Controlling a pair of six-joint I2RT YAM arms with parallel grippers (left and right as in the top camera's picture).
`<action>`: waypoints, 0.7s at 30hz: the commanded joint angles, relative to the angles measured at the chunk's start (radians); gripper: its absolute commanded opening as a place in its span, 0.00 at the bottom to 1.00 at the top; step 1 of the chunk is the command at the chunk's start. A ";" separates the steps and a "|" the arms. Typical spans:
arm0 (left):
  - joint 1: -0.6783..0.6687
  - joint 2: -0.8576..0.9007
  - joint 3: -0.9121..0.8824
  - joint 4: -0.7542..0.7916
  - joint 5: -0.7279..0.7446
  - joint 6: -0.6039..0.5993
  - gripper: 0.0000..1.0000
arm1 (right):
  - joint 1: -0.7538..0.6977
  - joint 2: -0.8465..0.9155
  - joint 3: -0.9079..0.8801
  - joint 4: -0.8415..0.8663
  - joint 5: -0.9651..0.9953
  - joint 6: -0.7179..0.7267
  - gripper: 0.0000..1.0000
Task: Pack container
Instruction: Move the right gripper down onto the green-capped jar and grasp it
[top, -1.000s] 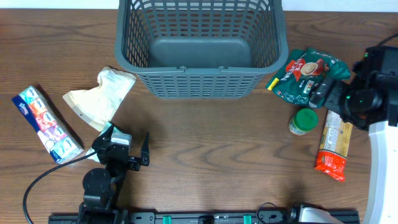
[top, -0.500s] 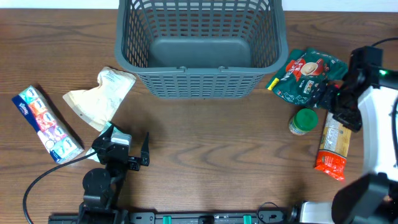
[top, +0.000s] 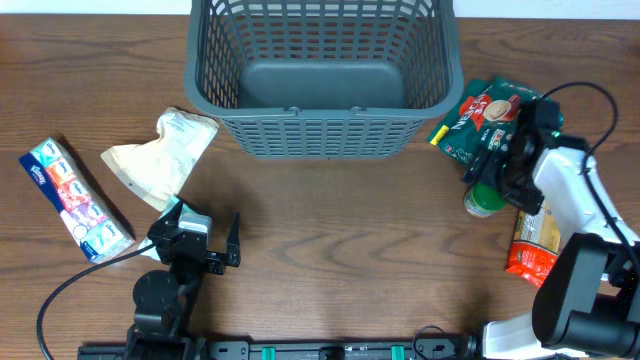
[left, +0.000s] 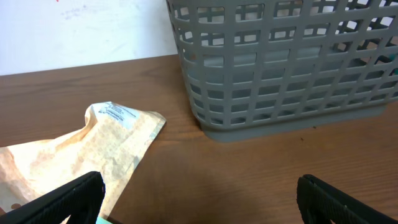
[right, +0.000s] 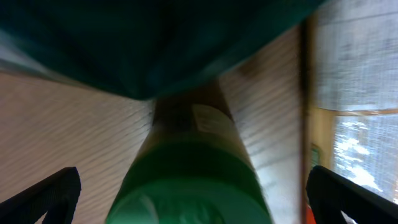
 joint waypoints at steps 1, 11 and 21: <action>-0.003 0.001 -0.018 -0.021 0.011 -0.006 0.99 | 0.025 0.010 -0.068 0.056 0.010 0.010 0.99; -0.003 0.001 -0.018 -0.021 0.011 -0.006 0.99 | 0.030 0.010 -0.195 0.197 0.014 0.009 0.99; -0.003 0.001 -0.018 -0.021 0.011 -0.006 0.99 | 0.032 0.010 -0.200 0.195 0.013 0.009 0.66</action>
